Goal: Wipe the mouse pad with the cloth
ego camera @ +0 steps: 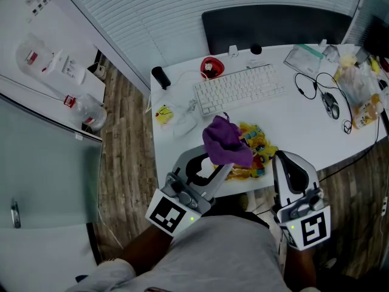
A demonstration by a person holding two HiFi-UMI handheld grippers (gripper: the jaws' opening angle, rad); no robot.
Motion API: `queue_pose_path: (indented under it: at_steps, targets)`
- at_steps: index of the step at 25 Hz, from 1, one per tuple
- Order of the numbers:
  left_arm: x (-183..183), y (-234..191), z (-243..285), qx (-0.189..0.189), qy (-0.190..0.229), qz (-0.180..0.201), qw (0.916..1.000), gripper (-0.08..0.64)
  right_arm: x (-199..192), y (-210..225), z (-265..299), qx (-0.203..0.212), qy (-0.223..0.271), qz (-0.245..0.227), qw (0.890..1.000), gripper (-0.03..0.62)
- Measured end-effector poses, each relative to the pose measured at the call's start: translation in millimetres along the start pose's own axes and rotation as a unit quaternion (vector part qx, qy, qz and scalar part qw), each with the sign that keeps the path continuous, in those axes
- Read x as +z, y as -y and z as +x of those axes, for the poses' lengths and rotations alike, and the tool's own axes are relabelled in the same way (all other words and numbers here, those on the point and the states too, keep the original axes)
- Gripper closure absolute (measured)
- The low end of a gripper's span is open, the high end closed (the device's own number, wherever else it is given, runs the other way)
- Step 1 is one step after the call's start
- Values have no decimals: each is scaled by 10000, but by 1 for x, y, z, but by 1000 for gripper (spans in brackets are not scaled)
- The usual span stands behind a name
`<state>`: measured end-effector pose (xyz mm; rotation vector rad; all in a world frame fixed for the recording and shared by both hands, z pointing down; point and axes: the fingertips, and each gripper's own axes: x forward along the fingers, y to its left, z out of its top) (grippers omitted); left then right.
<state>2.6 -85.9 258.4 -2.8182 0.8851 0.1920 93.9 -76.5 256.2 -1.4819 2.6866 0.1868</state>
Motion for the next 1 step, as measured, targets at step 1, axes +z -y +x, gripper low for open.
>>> queue_pose_path:
  at_steps: [1]
  targets:
    - [0,0,0,2,3,1,10000,477,-2,0,0,5,-39,2,10000,581]
